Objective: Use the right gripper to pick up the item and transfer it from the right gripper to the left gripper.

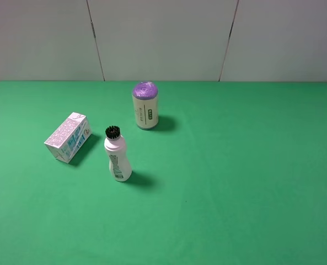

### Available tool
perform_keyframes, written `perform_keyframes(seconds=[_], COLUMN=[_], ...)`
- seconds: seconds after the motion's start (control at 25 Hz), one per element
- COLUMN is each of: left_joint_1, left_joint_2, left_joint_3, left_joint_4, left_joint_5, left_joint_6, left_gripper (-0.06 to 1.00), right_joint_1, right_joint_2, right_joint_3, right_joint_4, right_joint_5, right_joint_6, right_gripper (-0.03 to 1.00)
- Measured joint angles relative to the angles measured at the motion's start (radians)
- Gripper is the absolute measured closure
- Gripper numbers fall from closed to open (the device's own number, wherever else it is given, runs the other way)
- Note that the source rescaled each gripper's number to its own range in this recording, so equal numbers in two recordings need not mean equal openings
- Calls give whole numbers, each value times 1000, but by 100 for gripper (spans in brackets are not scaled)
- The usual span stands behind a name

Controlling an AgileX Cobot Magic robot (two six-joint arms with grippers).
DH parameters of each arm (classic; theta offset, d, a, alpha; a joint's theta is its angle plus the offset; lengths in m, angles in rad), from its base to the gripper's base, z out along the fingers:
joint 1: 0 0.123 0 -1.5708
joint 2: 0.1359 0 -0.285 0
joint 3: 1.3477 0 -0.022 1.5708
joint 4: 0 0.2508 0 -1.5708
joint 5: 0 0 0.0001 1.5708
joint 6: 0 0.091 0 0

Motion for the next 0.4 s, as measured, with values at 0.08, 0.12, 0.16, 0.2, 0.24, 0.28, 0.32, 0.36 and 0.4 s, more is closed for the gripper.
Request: perform_keyframes(seconds=[0.08,0.12,0.16,0.2,0.24,0.28,0.32,0.36,0.4], left_joint_1=[0,0,0,0,0,0,0,0,0], left_joint_2=[0,0,0,0,0,0,0,0,0], left_joint_3=[0,0,0,0,0,0,0,0,0], left_joint_4=[0,0,0,0,0,0,0,0,0], left_joint_5=[0,0,0,0,0,0,0,0,0], left_joint_6=[0,0,0,0,0,0,0,0,0], left_gripper=[-3,-3,-3,-3,-3,-3,-3,-3,-3], right_joint_1=[0,0,0,0,0,0,0,0,0], right_joint_2=[0,0,0,0,0,0,0,0,0], right_joint_3=[0,0,0,0,0,0,0,0,0], right_joint_4=[0,0,0,0,0,0,0,0,0], right_joint_5=[0,0,0,0,0,0,0,0,0], right_joint_6=[0,0,0,0,0,0,0,0,0], right_gripper=[-3,-3,-3,-3,-3,-3,-3,-3,-3])
